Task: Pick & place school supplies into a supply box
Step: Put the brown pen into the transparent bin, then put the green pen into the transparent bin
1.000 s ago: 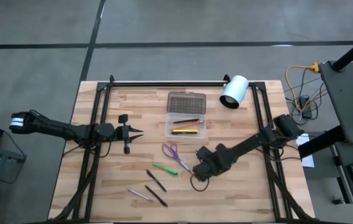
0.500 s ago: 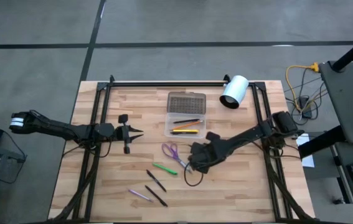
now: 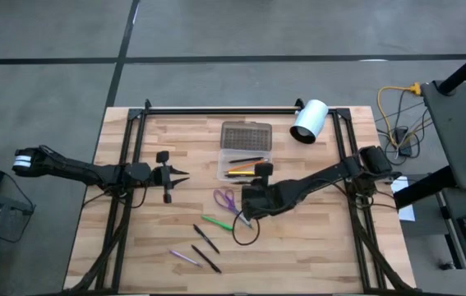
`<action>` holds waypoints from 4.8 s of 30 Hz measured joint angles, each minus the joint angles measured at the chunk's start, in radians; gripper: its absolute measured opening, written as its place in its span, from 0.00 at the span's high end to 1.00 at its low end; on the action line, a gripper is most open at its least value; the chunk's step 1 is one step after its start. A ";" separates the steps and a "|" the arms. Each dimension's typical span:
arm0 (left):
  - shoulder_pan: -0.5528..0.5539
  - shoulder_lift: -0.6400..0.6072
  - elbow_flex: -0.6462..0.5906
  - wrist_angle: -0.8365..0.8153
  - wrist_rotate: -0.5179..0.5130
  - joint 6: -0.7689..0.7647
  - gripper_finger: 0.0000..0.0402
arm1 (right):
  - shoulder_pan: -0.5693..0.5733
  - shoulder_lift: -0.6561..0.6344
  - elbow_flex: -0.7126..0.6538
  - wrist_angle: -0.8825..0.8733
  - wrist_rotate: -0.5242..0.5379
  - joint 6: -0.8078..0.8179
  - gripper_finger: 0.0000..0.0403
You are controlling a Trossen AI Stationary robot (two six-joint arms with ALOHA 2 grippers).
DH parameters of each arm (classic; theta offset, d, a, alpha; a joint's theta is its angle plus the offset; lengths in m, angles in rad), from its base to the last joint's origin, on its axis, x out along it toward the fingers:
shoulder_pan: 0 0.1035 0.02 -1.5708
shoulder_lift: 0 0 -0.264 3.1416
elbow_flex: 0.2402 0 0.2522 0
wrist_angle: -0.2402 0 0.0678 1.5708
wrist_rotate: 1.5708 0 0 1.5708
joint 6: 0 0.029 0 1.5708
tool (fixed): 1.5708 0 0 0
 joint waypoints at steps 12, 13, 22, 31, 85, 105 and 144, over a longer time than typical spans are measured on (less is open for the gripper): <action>0.000 0.000 0.000 0.000 0.000 0.000 0.87 | -0.115 0.000 -0.018 0.125 0.001 -0.156 0.97; 0.000 0.000 0.000 0.000 0.000 0.000 0.87 | -0.127 0.000 -0.018 0.138 0.002 -0.164 0.97; 0.000 0.000 0.000 0.000 0.000 0.000 0.87 | -0.212 0.000 -0.017 0.197 -0.054 -0.189 0.97; 0.000 0.000 0.000 0.000 0.000 0.000 0.87 | -0.243 0.000 -0.016 0.201 -0.055 -0.163 0.91; 0.000 0.000 0.000 0.000 0.000 0.000 0.87 | -0.242 0.000 -0.020 0.233 -0.056 -0.108 0.81; 0.000 0.000 0.000 0.000 0.000 0.000 0.87 | -0.242 0.000 0.004 0.240 -0.055 -0.186 0.73; 0.000 0.000 0.000 0.000 0.000 0.000 0.87 | -0.248 -0.546 -0.563 0.726 -0.807 -0.375 0.79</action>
